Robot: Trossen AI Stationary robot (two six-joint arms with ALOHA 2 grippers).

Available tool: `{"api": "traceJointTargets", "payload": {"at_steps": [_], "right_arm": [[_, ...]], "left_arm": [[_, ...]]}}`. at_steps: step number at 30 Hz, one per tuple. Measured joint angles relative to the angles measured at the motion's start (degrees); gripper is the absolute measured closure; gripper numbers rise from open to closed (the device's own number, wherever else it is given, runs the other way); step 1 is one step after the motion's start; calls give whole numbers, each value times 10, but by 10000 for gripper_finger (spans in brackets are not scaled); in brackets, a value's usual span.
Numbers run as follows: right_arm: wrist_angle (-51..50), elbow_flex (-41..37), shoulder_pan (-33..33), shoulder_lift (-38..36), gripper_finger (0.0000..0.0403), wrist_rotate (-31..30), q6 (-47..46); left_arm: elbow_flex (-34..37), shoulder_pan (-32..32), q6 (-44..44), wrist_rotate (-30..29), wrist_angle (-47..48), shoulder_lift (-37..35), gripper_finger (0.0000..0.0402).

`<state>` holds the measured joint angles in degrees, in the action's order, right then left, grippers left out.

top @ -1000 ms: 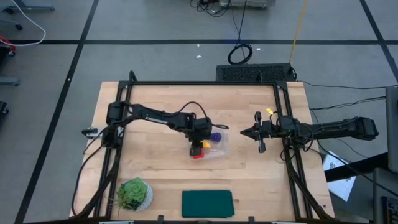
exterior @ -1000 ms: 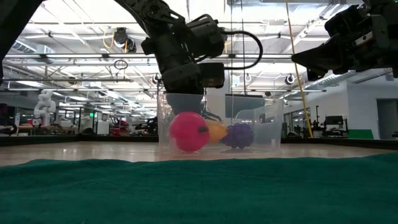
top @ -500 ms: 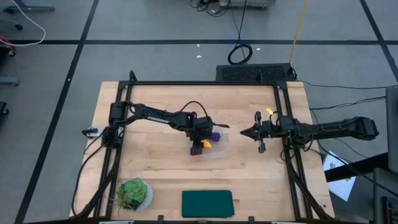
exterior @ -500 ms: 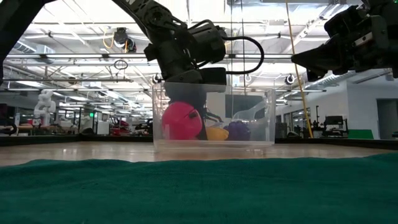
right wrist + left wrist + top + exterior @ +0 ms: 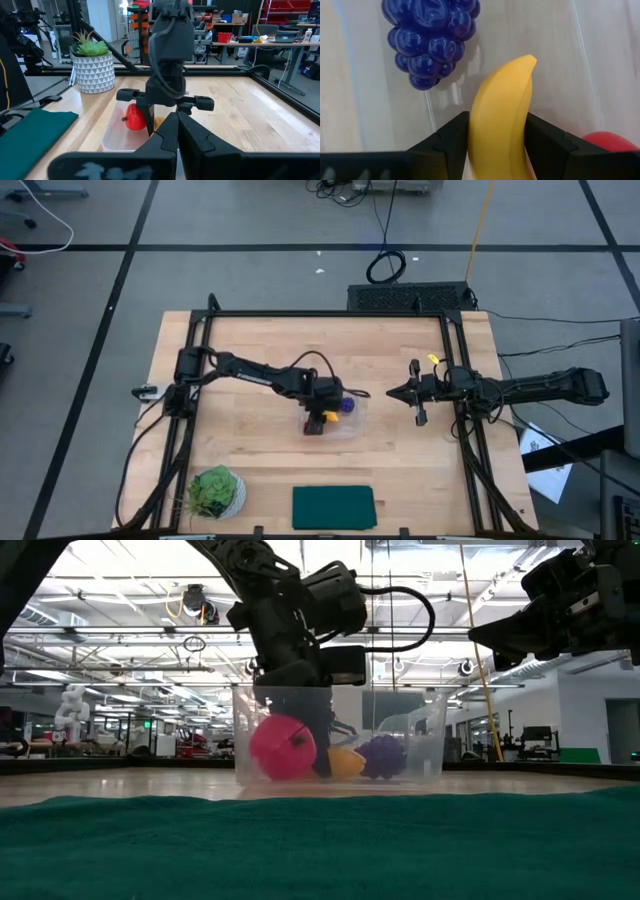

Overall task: Pick and placing Produce into tupperware
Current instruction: Put the banana into the transparent bin

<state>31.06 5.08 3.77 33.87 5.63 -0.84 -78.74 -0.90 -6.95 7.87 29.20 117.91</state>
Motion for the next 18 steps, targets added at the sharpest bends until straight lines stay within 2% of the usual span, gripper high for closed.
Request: {"api": "traceJointTargets", "payload": {"at_steps": [13,18], "right_arm": [[-3,0,0,0,403,0,0],[-6,0,0,0,403,0,0]], "left_arm": [[-37,18,-16,1,33,4,214],[-38,22,-14,1,33,3,175]]}}
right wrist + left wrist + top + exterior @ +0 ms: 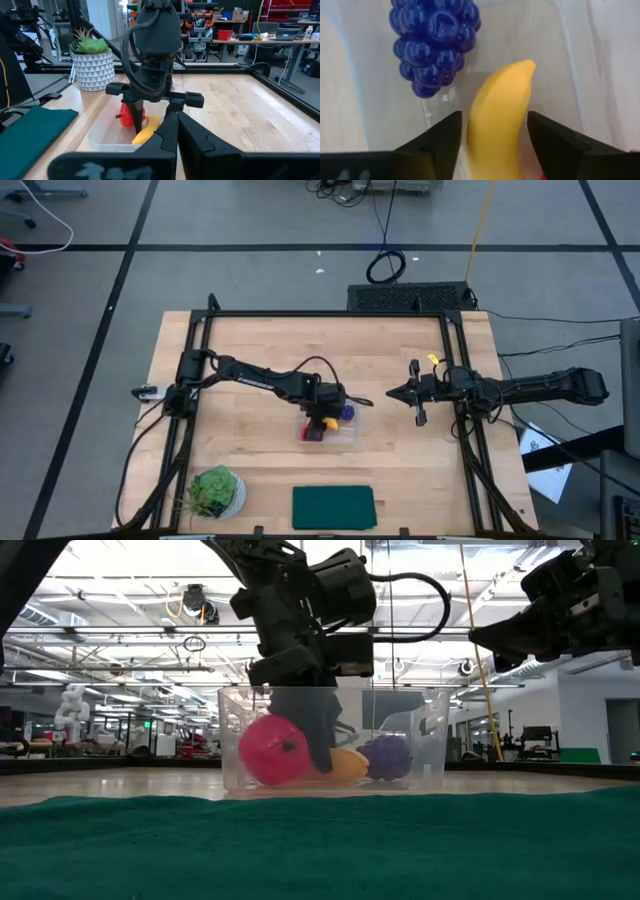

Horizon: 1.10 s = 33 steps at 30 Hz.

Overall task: Pick and placing Produce into tupperware
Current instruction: Put the banana into the transparent bin, then return to Home Position

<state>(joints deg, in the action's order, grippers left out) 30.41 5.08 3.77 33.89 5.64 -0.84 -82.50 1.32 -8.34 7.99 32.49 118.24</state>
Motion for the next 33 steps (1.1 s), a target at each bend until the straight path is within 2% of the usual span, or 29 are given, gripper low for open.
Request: {"api": "traceJointTargets", "payload": {"at_steps": [5,11,18,33], "right_arm": [[-2,0,0,0,403,0,0],[-2,0,0,0,403,0,0],[-2,0,0,0,403,0,0],[-3,0,0,0,403,0,0]], "left_arm": [[0,4,1,-2,0,-1,128],[-1,5,6,-3,0,-1,105],[-30,6,8,-5,30,-2,104],[-152,23,-10,-6,150,-3,115]]}}
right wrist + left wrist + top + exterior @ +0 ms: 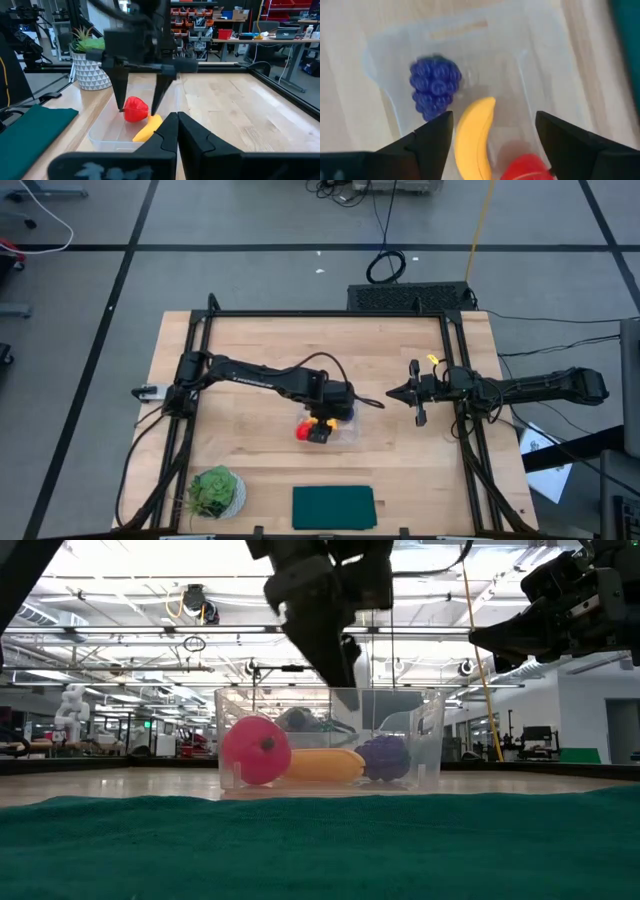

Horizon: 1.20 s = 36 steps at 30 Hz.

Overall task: Pick and placing Produce into tupperware
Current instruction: Return to Home Position

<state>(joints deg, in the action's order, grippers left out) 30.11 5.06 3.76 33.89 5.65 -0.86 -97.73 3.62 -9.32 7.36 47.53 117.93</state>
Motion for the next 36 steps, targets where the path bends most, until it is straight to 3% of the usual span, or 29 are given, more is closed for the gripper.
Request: {"api": "traceJointTargets", "payload": {"at_steps": [4,17,28,34,36], "right_arm": [[0,0,0,0,403,0,0],[-1,0,0,0,403,0,0],[-1,-1,0,0,403,0,0],[-2,-1,0,0,403,0,0],[-2,-1,0,0,403,0,0]], "left_arm": [[-13,5,-9,-18,-1,0,163],[-13,5,-11,-35,8,0,390],[-13,5,-16,-43,9,0,399],[-13,11,-50,-192,44,-7,388],[-13,11,-51,-216,52,-18,390]]}}
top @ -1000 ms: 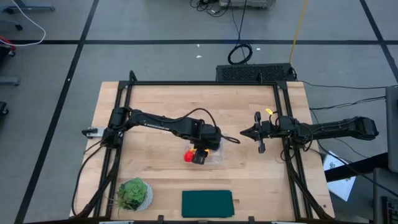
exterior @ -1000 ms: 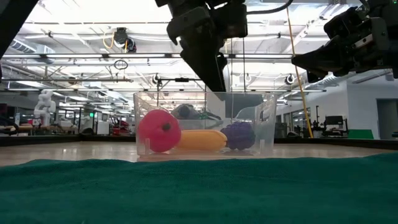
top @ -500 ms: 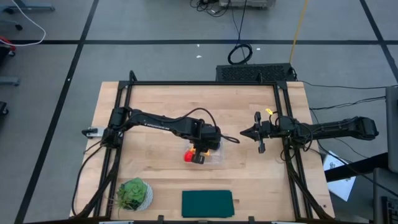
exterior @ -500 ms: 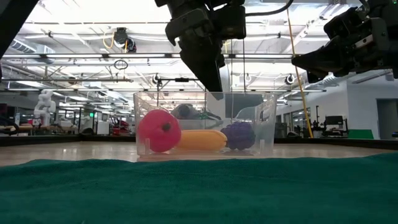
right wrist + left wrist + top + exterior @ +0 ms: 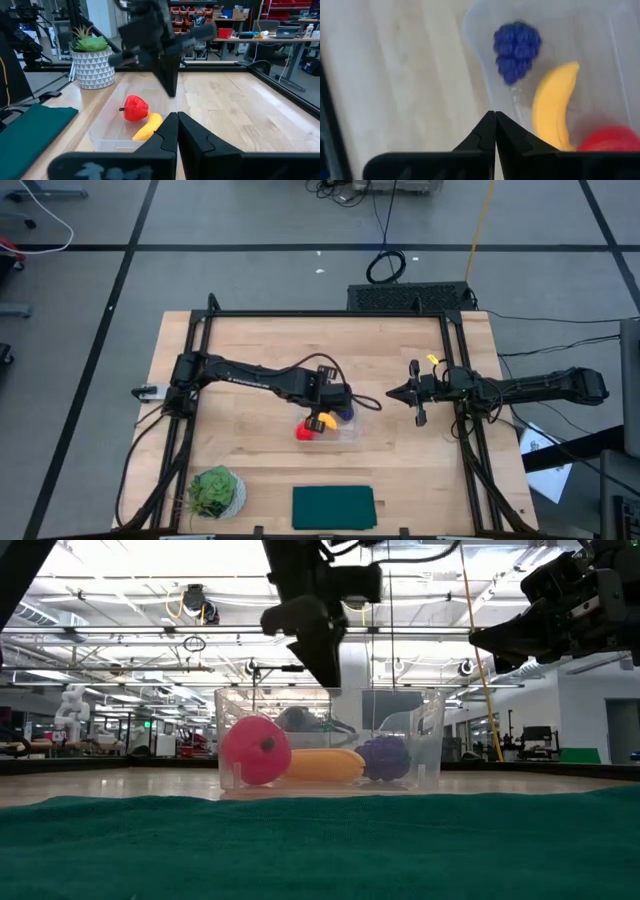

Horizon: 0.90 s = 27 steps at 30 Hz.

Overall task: Pick and placing Produce into tupperware
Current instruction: Return to Home Position

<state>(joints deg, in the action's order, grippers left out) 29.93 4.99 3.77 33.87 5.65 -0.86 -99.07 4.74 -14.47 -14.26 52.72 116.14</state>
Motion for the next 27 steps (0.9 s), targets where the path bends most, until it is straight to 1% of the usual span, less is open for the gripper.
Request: {"api": "traceJointTargets", "payload": {"at_steps": [5,15,20,27], "right_arm": [[-1,0,0,2,403,0,0],[2,0,0,8,403,0,0],[3,0,0,8,403,0,1],[11,0,0,9,403,1,0]], "left_arm": [[0,-3,4,-2,18,-39,398],[1,-22,-29,88,6,-157,397],[2,-25,-29,102,6,-216,399],[2,-14,-39,99,10,-278,400]]}}
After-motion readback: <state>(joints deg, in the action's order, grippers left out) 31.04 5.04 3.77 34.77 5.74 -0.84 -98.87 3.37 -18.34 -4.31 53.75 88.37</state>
